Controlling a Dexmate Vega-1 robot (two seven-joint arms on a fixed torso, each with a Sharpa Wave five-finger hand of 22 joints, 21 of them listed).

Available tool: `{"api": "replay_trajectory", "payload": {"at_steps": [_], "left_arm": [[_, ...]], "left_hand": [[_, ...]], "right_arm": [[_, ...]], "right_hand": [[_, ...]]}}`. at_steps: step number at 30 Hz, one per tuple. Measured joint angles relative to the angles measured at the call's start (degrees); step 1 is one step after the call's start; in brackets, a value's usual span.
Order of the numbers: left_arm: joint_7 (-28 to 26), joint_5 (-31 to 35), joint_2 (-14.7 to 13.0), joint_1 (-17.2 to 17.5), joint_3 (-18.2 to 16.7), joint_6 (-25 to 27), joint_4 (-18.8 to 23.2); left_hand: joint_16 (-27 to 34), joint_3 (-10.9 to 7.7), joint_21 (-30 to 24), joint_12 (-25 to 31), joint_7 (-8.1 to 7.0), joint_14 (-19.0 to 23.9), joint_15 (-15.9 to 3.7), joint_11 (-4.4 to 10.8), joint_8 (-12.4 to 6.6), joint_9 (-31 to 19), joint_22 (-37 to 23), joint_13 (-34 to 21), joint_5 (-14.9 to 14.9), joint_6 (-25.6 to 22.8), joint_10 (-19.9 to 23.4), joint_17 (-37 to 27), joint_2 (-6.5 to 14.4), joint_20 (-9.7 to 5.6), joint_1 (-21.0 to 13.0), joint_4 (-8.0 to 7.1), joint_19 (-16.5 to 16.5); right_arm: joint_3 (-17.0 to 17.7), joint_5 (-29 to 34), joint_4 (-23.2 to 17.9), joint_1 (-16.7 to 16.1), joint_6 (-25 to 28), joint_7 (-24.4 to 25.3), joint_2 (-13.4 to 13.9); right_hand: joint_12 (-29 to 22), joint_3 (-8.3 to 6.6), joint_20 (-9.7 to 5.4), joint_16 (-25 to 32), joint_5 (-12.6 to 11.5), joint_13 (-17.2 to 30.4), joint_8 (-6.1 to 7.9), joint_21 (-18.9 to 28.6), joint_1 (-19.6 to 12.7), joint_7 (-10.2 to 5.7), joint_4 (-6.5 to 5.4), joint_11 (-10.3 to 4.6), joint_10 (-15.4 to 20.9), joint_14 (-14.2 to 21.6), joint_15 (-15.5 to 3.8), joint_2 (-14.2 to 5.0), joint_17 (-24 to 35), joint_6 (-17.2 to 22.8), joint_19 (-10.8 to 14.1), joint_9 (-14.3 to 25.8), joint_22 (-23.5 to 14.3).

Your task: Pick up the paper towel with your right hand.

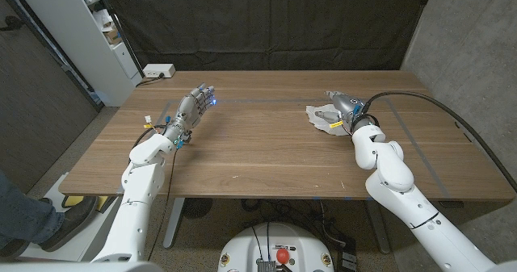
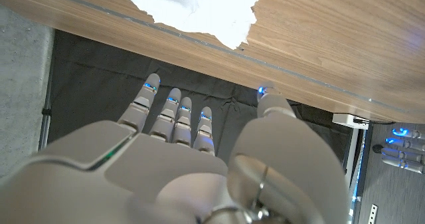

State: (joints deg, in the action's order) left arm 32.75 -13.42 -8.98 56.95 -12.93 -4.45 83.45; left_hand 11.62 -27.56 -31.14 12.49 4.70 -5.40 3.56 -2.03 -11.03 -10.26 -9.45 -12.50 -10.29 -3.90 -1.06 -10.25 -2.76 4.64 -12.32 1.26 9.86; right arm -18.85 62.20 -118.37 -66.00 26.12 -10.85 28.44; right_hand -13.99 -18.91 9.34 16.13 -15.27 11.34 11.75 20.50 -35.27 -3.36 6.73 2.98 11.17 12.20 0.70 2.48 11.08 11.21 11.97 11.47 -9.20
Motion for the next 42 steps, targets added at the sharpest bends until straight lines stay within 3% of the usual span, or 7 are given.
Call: {"api": "replay_trajectory", "payload": {"at_steps": [12, 22, 42], "left_arm": [[-0.2, 0.11, -0.03, 0.53, 0.13, 0.49, 1.16], [-0.53, 0.15, -0.02, 0.86, 0.22, 0.63, 1.87], [-1.34, 0.26, 0.12, 1.86, 0.35, 0.98, 3.38]], "left_hand": [[0.0, 0.06, 0.42, 0.0, 0.0, 0.0, 0.0, 0.0, 0.0, 0.0, -0.16, 0.0, 0.0, 0.0, 0.0, 0.0, 0.0, 0.21, 0.0, 0.42, 0.21], [0.0, 0.06, 0.87, 0.0, 0.0, 0.0, 0.0, 0.0, 0.0, 0.0, -0.3, 0.27, 0.0, 0.01, 0.0, 0.0, 0.22, 0.51, 0.22, 0.41, -0.1], [-0.32, -0.1, 1.48, 0.0, 0.0, 0.0, 0.0, 0.0, 0.0, 0.0, -0.29, 0.5, 0.0, 0.01, 0.0, 0.0, 0.45, 0.69, -0.01, 0.56, 0.1]], "right_arm": [[-0.89, 2.43, 0.5, 0.36, 2.95, -2.44, -0.4], [-1.51, 3.75, 1.23, 0.83, 4.48, -3.47, -0.81], [-2.48, 4.45, 3.28, 1.94, 6.01, -5.55, -0.75]], "right_hand": [[-0.21, 0.0, -0.13, 0.0, -0.44, 0.0, 0.54, -0.44, -0.69, -0.12, 0.47, 0.51, 1.54, 0.93, 0.31, 0.54, 0.0, 1.32, 1.71, 0.01, 0.0], [-0.21, 0.0, -0.13, 0.0, -1.06, 0.0, 0.98, -1.44, -0.69, -0.63, 0.47, 0.33, 2.78, 2.02, -2.08, 0.54, 0.27, 2.83, 2.53, 0.01, 0.0], [-0.21, 0.0, -0.34, 0.0, -1.29, 0.27, 1.18, -2.33, -0.68, -0.82, 0.47, -0.25, 3.52, 2.65, -2.68, 0.54, 0.26, 4.08, 3.14, 0.14, 0.0]]}}
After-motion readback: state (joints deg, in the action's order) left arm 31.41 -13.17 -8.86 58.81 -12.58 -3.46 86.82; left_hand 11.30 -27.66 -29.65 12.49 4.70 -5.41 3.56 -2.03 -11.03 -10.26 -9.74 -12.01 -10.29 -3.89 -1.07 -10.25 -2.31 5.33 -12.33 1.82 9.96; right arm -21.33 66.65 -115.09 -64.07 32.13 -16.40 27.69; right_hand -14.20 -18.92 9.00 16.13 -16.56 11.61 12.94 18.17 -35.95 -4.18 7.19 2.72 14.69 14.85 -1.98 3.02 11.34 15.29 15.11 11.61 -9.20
